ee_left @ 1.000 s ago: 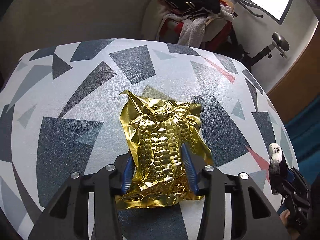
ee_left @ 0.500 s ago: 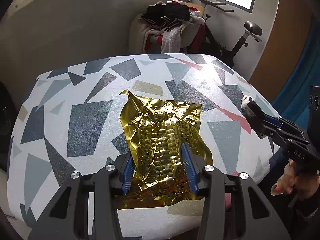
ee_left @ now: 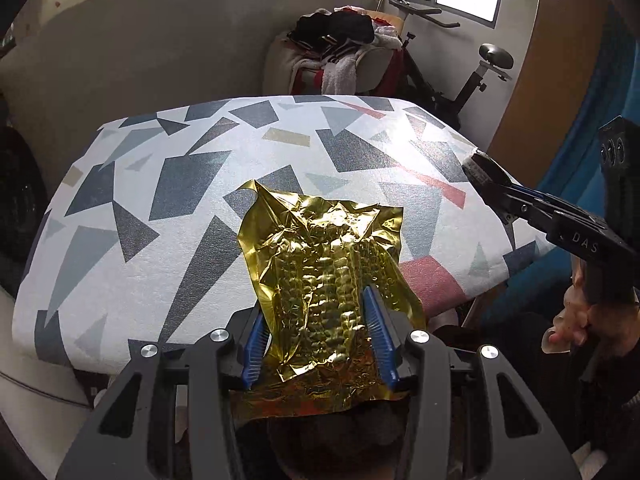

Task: Collect trash
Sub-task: 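Carry the gold foil to the bin and open the left gripper while the right carries the packet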

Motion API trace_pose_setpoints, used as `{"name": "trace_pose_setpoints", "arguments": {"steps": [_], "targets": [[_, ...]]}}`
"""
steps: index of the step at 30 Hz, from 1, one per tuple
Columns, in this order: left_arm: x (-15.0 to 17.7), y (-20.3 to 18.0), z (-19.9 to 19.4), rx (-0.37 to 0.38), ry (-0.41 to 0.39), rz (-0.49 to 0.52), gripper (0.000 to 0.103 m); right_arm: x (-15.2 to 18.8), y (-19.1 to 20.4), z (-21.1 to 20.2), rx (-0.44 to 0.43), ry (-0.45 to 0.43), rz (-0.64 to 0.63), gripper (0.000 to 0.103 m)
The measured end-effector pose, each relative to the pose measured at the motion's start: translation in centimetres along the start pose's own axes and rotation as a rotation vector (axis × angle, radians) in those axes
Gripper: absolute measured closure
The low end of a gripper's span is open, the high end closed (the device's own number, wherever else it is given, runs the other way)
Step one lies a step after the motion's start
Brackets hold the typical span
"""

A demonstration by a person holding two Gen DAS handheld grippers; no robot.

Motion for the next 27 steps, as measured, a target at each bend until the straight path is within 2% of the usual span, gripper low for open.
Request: {"name": "trace_pose_setpoints", "arguments": {"steps": [9, 16, 18, 20, 27], "targets": [[5.2, -1.9, 0.7, -0.018, 0.029, 0.037, 0.058, 2.6, 0.4, -1.3, 0.01, 0.01, -0.001, 0.062], [7.7, -3.0, 2.3, -0.004, 0.084, 0.082, 0.056, 4.2, 0.6, -1.3, 0.012, 0.021, 0.007, 0.062], [8.0, -3.2, 2.7, 0.023, 0.1, 0.085, 0.05, 4.6, 0.6, -1.1, 0.013, 0.027, 0.005, 0.062], [8.0, -3.0, 2.5, 0.027, 0.089, 0.076, 0.038, 4.9, 0.7, -1.0, 0.013, 0.035, 0.003, 0.062], [6.5, -1.0, -1.1, -0.004, -0.064, 0.068, 0.022, 6.7, 2.3, 0.4, 0.004, 0.089, -0.044, 0.062]]}}
Point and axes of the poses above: each gripper's, at about its wrist camera, not at the fingertips, and z roughly the way its jaws point, y to its left, x to its underside, the point moved 4 cm from there along z, roughly the way its jaws point, and after that the axes turned 14 degrees about y, right-handed, at the moved point
